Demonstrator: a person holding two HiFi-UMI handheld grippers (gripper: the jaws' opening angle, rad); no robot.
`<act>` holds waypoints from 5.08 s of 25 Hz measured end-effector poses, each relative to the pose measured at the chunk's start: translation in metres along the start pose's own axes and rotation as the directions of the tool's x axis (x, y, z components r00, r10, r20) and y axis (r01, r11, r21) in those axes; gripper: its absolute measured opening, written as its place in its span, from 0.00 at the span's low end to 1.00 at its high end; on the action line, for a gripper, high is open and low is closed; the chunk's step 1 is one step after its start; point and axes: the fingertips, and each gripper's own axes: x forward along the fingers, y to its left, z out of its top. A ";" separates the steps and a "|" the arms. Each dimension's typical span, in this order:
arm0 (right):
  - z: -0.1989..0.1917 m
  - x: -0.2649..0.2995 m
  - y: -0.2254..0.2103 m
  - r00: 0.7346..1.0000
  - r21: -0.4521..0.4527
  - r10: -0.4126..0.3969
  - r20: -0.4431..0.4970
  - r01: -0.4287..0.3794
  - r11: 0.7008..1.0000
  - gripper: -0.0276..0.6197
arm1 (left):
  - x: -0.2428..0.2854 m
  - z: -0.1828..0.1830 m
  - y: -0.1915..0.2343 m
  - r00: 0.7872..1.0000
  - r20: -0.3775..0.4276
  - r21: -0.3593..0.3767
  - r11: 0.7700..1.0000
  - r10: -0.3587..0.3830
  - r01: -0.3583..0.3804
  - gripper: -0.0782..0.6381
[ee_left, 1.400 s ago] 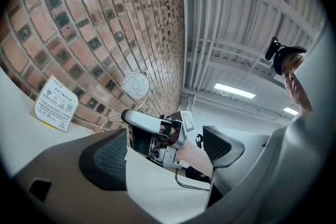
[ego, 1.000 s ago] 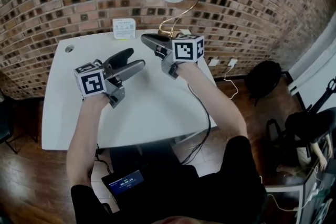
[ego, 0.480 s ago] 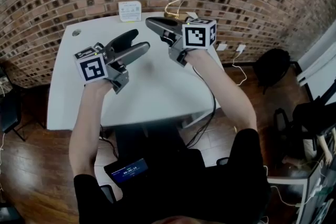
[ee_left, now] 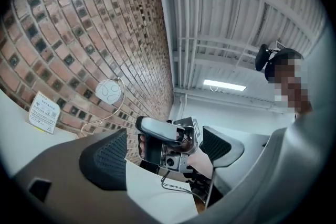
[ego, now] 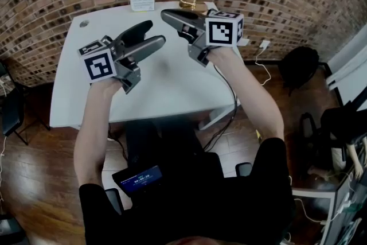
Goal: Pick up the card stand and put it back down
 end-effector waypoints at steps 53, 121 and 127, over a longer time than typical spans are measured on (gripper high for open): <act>-0.076 -0.062 0.150 0.953 -0.022 0.304 0.013 -0.303 0.953 0.08 | -0.028 -0.054 -0.109 0.995 -0.005 0.024 0.995 -0.101 0.102 0.73; -0.088 -0.074 0.171 0.919 -0.192 0.383 0.090 -0.361 0.912 0.07 | -0.030 -0.078 -0.111 0.990 -0.026 0.086 0.986 -0.141 0.142 0.73; -0.093 -0.073 0.168 0.920 -0.184 0.384 0.075 -0.366 0.912 0.07 | -0.031 -0.079 -0.108 0.990 -0.023 0.078 0.987 -0.136 0.138 0.73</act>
